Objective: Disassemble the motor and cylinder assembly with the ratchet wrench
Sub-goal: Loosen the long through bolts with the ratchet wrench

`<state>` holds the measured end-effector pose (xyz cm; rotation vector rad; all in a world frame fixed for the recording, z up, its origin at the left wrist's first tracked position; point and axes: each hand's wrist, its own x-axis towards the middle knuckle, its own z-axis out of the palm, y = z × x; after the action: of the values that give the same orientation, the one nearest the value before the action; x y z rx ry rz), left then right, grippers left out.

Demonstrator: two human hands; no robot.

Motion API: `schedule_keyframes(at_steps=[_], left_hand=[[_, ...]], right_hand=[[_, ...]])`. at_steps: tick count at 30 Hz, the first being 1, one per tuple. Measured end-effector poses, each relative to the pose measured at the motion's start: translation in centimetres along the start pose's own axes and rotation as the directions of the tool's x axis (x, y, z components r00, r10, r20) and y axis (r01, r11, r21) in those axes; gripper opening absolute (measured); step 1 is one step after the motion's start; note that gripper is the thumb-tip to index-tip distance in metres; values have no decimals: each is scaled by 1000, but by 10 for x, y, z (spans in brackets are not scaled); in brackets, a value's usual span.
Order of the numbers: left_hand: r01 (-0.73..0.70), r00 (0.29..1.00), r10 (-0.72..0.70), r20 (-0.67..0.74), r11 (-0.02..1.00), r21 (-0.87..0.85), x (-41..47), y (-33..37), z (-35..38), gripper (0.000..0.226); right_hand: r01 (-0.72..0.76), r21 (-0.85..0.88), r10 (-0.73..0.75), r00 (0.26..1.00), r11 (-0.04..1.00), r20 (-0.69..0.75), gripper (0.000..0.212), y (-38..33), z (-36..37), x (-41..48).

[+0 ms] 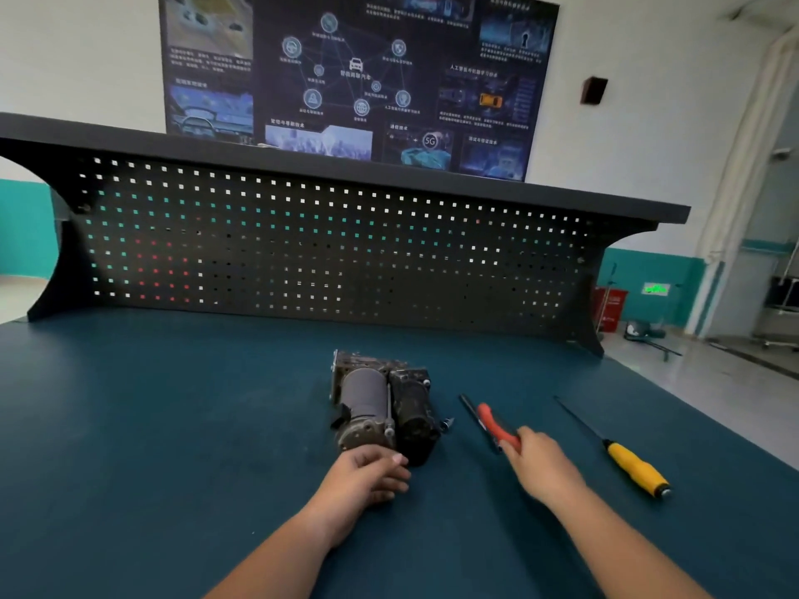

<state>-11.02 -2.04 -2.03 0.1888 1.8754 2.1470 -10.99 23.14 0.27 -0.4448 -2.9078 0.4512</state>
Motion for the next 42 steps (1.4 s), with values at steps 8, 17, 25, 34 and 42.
schedule_keyframes(at_steps=[8, 17, 25, 34, 42], left_hand=[[-16, 992, 27, -123, 996, 90, -10, -8, 24, 8], [-9, 958, -69, -280, 962, -271, -11, -5, 22, 16], [46, 948, -187, -259, 883, -467, -3, 23, 29, 26], [109, 957, -215, -195, 889, -444, -37, 21, 37, 18], [197, 956, -261, -137, 912, -360, -115, -2, -14, 28]], right_hand=[[74, -137, -90, 989, 988, -118, 32, -21, 37, 14], [155, 103, -135, 975, 983, -177, 41, -40, 30, 4], [190, 720, -137, 982, 668, -132, 11, -101, 37, -38], [-8, 922, -63, 997, 386, 35, 24, -96, 55, -66], [-120, 907, -271, 931, 403, 244, 18, -118, 45, -112]])
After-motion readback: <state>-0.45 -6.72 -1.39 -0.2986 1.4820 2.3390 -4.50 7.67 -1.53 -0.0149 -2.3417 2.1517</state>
